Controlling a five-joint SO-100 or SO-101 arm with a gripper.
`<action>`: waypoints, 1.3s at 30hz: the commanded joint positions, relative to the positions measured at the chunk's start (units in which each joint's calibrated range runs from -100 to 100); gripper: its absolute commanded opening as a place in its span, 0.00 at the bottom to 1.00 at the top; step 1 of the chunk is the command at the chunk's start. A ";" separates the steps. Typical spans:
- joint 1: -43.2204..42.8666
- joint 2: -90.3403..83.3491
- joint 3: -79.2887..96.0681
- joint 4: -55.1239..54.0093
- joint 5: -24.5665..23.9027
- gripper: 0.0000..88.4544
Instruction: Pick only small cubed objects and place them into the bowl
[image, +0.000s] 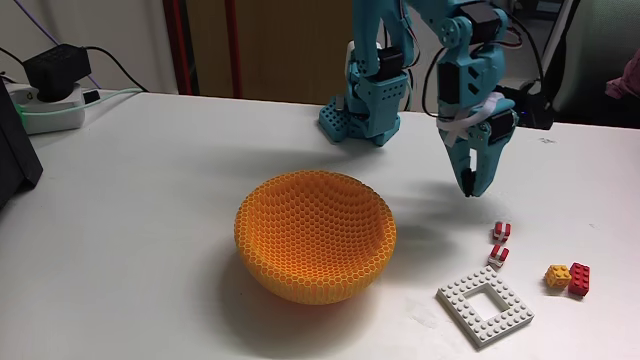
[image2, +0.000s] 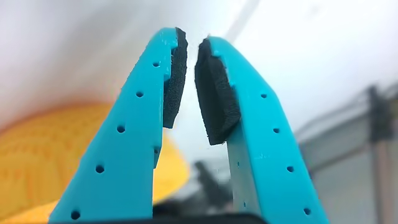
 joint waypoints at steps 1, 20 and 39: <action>-2.99 3.86 -5.19 -1.62 0.49 0.12; -6.35 17.69 -9.62 -7.53 0.83 0.24; -6.26 26.21 -11.64 -13.52 1.71 0.22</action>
